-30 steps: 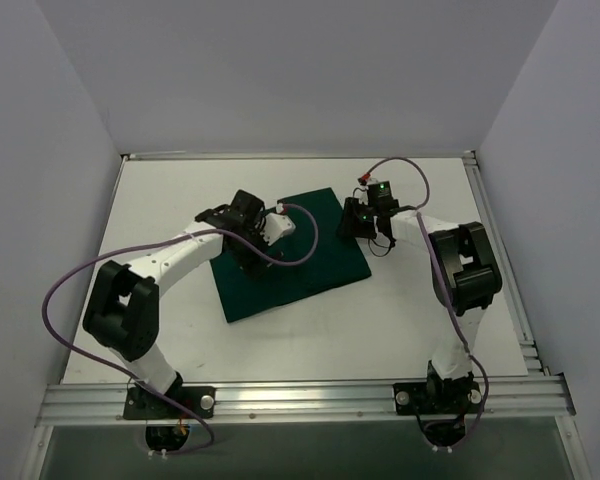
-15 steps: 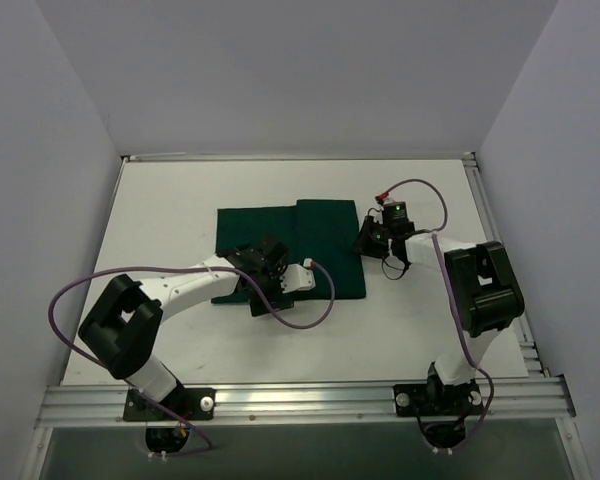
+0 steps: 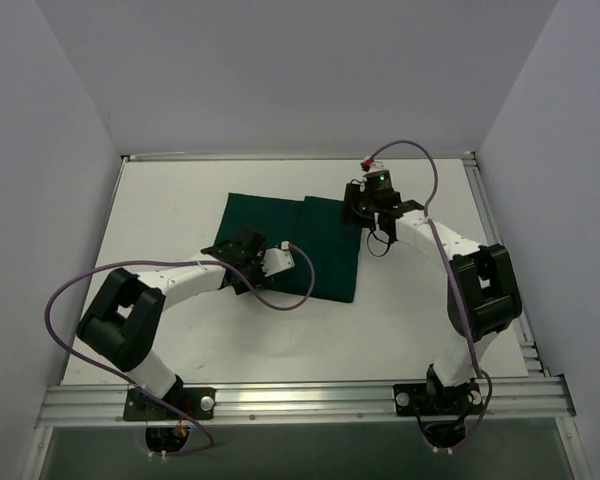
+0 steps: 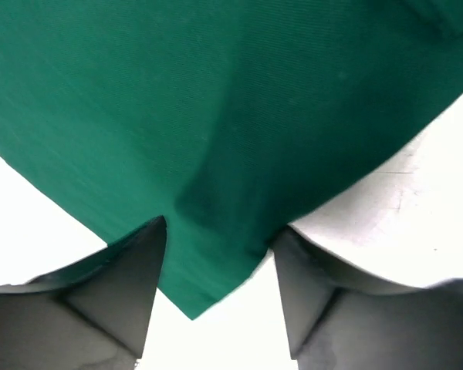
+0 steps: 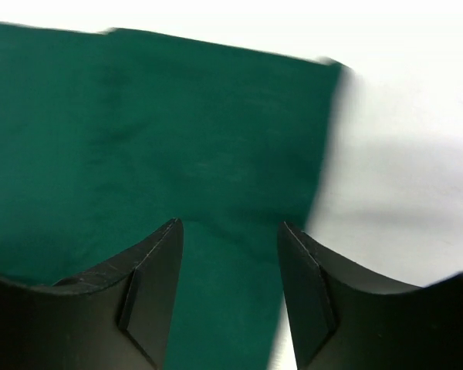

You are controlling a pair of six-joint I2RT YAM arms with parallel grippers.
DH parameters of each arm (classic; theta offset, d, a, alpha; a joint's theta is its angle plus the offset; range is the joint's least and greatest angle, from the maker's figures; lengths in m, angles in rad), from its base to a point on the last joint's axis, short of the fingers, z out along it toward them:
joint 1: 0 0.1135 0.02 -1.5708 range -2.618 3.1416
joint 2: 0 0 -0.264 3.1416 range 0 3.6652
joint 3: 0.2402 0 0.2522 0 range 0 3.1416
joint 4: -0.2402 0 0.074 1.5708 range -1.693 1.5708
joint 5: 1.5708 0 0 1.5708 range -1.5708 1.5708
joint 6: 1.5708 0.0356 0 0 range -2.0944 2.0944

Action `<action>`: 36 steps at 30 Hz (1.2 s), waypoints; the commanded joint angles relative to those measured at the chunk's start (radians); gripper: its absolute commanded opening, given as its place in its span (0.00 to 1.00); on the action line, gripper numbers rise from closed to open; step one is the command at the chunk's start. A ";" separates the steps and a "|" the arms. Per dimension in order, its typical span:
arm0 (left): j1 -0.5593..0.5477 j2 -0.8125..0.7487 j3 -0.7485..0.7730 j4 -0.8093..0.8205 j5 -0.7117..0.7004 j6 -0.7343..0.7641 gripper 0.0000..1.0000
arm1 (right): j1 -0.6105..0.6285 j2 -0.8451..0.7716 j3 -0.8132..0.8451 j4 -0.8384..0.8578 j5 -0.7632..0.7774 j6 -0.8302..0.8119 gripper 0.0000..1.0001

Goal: Open and lay out the surgical kit
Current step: Open the surgical kit at the center of the board.

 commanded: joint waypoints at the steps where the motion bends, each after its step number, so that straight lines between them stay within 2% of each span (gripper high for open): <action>1: 0.050 -0.029 -0.001 0.064 0.038 0.008 0.60 | 0.112 -0.019 0.082 -0.052 0.083 -0.008 0.48; 3: 0.070 -0.068 0.000 0.044 0.093 0.002 0.56 | 0.146 -0.005 0.099 -0.029 0.080 0.021 0.48; 6: 0.076 -0.170 0.005 0.023 0.207 0.003 0.41 | 0.208 0.064 0.145 -0.007 0.125 0.049 0.48; 7: 0.075 -0.181 0.011 0.015 0.242 0.003 0.24 | 0.220 0.086 0.189 -0.013 0.160 0.055 0.48; 8: 0.073 -0.183 0.022 -0.009 0.249 0.002 0.11 | 0.238 0.109 0.215 -0.027 0.181 0.057 0.48; 9: 0.072 -0.171 0.045 -0.022 0.249 -0.002 0.03 | 0.245 0.157 0.240 -0.033 0.209 0.058 0.49; 14: 0.061 -0.139 0.039 -0.072 0.249 0.028 0.02 | 0.269 0.299 0.396 -0.122 0.327 0.078 0.52; 18: 0.058 -0.139 0.019 -0.086 0.255 0.038 0.02 | 0.281 0.362 0.438 -0.119 0.370 0.089 0.53; 20: 0.058 -0.140 0.022 -0.106 0.253 0.044 0.06 | 0.288 0.380 0.456 -0.122 0.395 0.087 0.53; 21: 0.058 -0.140 0.025 -0.115 0.249 0.047 0.22 | 0.292 0.402 0.476 -0.125 0.406 0.084 0.53; 23: 0.063 -0.139 0.036 -0.134 0.235 0.051 0.44 | 0.298 0.428 0.501 -0.142 0.428 0.080 0.53; 24: 0.064 -0.137 0.040 -0.142 0.229 0.051 0.59 | 0.298 0.451 0.522 -0.145 0.429 0.074 0.52; 25: 0.070 -0.138 0.045 -0.146 0.224 0.052 0.64 | 0.300 0.460 0.532 -0.150 0.430 0.072 0.52; 27: 0.079 -0.142 0.066 -0.168 0.227 0.049 0.70 | 0.304 0.484 0.550 -0.162 0.442 0.063 0.52; 30: 0.139 -0.154 0.106 -0.191 0.284 0.037 0.72 | 0.315 0.492 0.578 -0.170 0.447 0.057 0.52; 34: 0.306 -0.108 0.181 -0.151 0.403 -0.064 0.73 | 0.326 0.501 0.611 -0.173 0.472 0.044 0.51; 36: 0.340 -0.062 0.218 -0.123 0.347 -0.110 0.73 | 0.321 0.527 0.630 -0.187 0.488 0.040 0.51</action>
